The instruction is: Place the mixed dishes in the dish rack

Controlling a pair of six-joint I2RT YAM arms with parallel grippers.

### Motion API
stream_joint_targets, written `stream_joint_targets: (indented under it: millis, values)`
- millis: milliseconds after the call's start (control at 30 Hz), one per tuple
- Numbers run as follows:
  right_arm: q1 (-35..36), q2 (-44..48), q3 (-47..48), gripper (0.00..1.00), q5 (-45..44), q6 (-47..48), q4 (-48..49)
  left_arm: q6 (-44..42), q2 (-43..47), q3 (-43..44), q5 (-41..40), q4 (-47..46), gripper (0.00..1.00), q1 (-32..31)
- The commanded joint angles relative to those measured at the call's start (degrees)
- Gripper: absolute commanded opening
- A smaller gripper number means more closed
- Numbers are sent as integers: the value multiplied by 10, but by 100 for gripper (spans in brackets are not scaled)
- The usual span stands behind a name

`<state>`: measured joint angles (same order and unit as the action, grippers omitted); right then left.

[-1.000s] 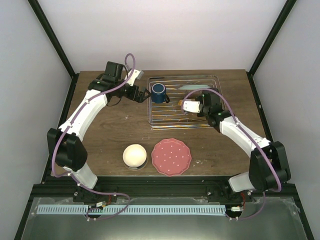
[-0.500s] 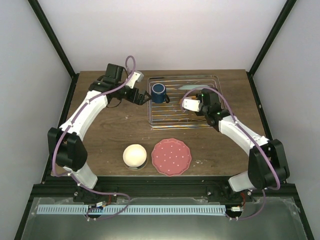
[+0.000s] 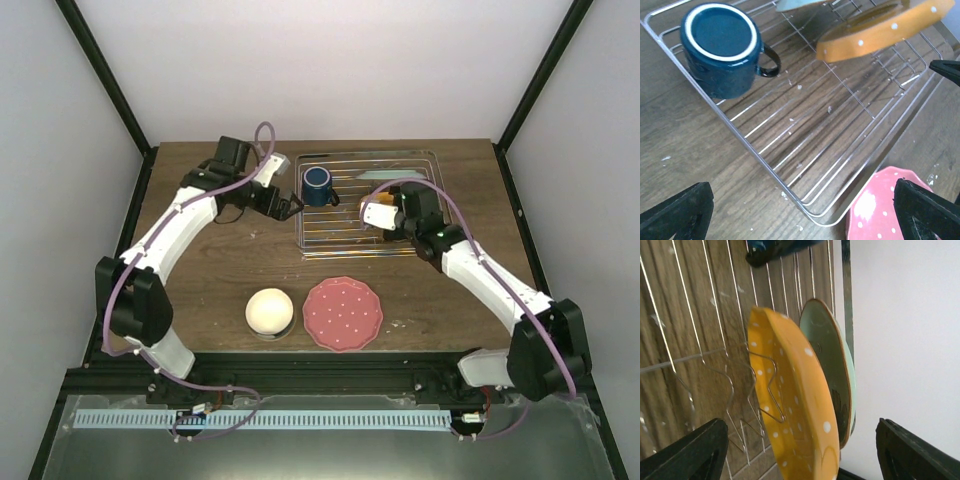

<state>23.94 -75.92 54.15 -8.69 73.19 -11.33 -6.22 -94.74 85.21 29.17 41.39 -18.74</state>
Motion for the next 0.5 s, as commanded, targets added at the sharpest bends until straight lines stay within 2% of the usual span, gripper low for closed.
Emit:
stream_joint_targets:
  millis: [0,100,200,300,467]
  values:
    - [21,29,7,82,41,-72,-35,-16,30,-16,-3,12,100,-32]
    - [23,35,34,85,77,-159,-41,-26,27,-25,-14,40,98,-64]
    - [23,27,76,95,77,-294,-19,-27,26,-38,-27,70,96,-91]
    - [23,-8,133,100,23,-437,-10,-25,31,-53,-58,90,94,-115]
    - [17,-103,281,100,-50,-590,-103,-21,41,-79,-120,108,94,-153]
